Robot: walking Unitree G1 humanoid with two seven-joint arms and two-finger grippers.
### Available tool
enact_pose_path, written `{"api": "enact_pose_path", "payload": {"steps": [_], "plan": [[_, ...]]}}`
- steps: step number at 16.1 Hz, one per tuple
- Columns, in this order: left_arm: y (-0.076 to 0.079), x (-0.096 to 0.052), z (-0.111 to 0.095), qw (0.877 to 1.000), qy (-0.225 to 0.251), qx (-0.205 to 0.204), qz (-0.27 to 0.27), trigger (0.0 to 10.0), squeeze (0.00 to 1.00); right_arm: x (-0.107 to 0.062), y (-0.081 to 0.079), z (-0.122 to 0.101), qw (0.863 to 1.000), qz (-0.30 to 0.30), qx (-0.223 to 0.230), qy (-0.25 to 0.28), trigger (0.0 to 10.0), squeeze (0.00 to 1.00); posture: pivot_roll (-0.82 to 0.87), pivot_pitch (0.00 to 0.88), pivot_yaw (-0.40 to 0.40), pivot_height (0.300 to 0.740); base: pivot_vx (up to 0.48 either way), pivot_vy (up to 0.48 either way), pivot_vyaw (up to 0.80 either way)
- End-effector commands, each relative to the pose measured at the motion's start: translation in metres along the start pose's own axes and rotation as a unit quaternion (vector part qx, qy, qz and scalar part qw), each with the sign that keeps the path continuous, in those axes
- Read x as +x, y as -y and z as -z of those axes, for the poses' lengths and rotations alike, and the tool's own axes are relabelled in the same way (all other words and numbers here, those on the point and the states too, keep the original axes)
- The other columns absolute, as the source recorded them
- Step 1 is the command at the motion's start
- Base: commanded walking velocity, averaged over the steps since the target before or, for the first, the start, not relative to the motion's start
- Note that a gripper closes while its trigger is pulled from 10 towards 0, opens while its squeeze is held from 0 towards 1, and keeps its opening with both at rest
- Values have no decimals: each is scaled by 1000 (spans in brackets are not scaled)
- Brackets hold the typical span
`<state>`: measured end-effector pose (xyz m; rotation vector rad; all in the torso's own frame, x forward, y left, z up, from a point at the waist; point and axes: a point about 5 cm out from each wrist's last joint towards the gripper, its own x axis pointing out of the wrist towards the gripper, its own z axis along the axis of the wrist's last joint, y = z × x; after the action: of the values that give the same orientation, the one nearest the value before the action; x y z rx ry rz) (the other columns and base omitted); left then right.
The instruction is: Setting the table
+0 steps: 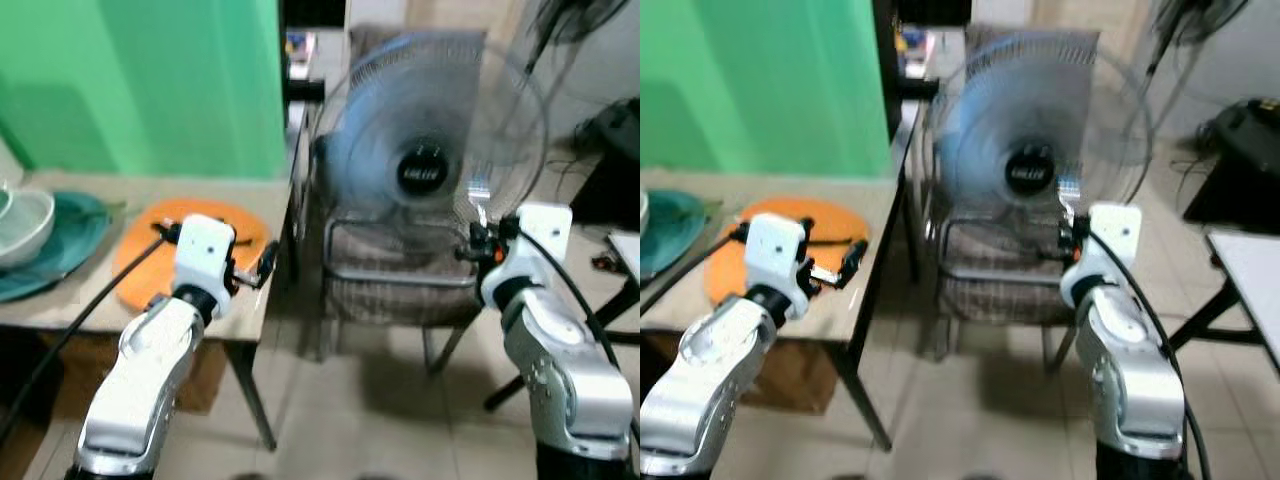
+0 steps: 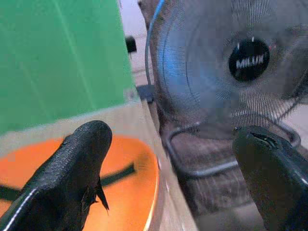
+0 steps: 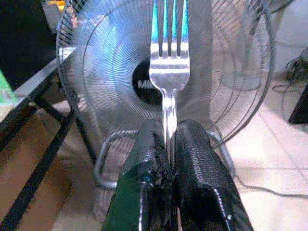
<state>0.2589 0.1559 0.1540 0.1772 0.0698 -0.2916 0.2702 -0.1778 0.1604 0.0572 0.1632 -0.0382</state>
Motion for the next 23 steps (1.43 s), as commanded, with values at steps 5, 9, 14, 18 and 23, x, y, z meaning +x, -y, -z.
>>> {"api": "enact_pose_path", "payload": {"steps": [5,9,14,18,23], "plan": [[-10,-1,-2,1000,2,4,-14,10000,0,2,-11,-5,1000,-25,1,7,10000,0,151,0,-5,740,249,0,-279],[-13,1,-2,1000,0,6,-13,10000,0,3,-12,-2,1000,-17,5,2,10000,0,153,0,-1,740,311,0,-334],[-19,4,-3,1000,1,11,-11,10000,0,-2,-10,-1,1000,-4,28,0,10000,0,145,0,8,740,335,0,-480],[-17,6,-3,1000,4,14,0,10000,0,-7,-9,-3,999,4,42,9,10000,0,129,0,19,740,337,0,-800],[-13,7,-2,1000,8,10,8,10000,0,-13,-10,-7,999,5,40,20,10000,0,119,0,19,740,336,0,-800]]}}
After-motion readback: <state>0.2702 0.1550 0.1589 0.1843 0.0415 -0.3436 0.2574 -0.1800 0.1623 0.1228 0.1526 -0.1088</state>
